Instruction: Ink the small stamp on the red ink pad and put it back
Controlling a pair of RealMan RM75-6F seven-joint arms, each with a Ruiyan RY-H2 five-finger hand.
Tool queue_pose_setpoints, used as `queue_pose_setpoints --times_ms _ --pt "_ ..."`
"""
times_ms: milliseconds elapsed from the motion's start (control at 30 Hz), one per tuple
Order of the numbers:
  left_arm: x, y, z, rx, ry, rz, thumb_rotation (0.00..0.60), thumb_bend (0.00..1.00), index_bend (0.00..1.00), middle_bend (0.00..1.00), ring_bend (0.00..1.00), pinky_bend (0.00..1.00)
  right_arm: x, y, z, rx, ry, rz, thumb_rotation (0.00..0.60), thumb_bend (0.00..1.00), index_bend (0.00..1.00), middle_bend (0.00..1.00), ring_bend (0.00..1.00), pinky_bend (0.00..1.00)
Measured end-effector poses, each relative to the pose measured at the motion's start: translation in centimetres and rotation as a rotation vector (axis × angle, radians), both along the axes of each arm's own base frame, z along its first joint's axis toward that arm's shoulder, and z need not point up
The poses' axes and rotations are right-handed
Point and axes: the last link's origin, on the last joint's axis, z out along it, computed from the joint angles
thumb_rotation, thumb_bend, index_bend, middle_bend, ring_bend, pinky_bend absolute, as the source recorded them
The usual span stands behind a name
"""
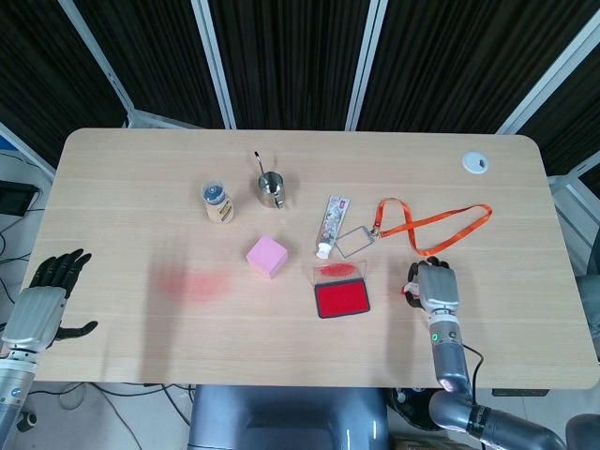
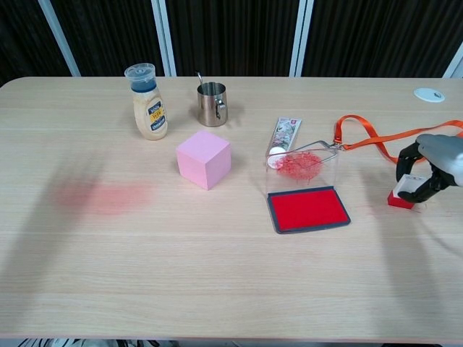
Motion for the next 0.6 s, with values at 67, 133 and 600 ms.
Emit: queue_pose_setpoints --times_ms 67,133,600 --pt "-0.01 0.01 0.00 0.000 -0.001 0.002 0.600 0.02 0.00 0.00 0.00 0.00 0.10 -0.06 -0.03 0.000 0.000 0.003 0.600 0.39 0.55 0.42 0.21 0.24" --pt "-0.01 0.02 0.00 0.000 -0.002 0.003 0.600 0.02 0.00 0.00 0.00 0.00 0.11 -0.09 -0.04 0.001 0.001 0.002 0.600 0.41 0.55 0.42 0.21 0.24" --pt "-0.03 0.05 0.01 -0.003 -0.007 0.009 0.600 0.02 0.00 0.00 0.00 0.00 -0.11 -0.02 -0.17 0.010 0.007 -0.008 0.600 0.55 0.60 0.46 0.27 0.25"
